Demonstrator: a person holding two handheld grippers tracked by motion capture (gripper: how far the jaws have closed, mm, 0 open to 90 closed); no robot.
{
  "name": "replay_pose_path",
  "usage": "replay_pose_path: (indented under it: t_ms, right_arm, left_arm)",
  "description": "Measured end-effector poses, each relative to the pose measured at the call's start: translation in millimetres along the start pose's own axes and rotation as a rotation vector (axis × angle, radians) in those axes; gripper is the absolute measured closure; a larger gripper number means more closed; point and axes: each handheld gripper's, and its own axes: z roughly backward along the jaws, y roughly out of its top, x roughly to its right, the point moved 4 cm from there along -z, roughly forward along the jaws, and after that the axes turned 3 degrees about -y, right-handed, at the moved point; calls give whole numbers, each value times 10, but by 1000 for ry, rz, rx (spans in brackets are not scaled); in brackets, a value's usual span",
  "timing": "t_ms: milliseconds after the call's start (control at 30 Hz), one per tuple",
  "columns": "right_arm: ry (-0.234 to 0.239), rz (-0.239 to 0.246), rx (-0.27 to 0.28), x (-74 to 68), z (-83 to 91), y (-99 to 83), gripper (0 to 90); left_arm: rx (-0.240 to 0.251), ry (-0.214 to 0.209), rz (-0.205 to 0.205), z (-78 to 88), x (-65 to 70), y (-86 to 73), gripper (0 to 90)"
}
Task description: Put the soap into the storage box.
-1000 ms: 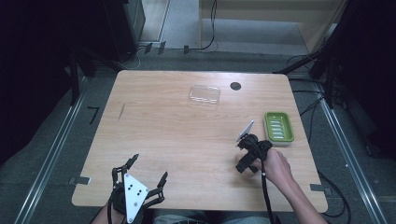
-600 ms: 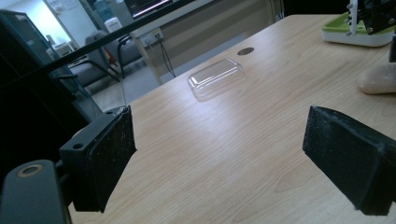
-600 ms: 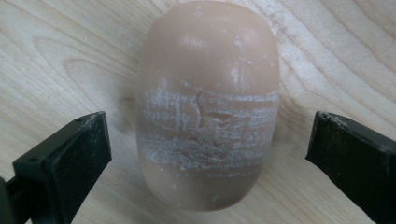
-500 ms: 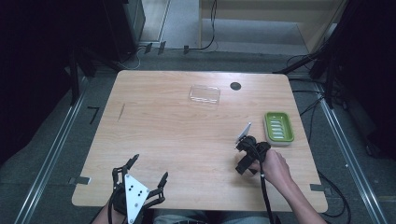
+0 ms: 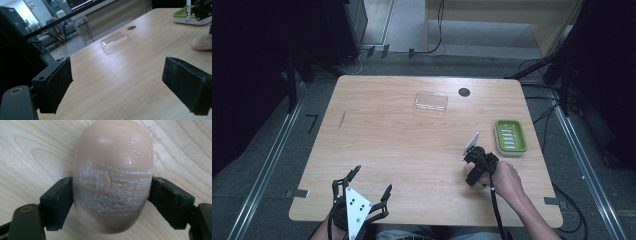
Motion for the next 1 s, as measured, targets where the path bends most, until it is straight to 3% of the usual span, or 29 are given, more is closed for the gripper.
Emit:
replay_pose_path:
  t_ms: [200,1000]
  right_arm:
    - [11,7,5,-1,23,-5,313]
    - [1,27,-7,-1,40,-16,330]
  left_arm:
    - [3,1,-1,1,3,0,99]
    - [6,1,0,1,2,1,99]
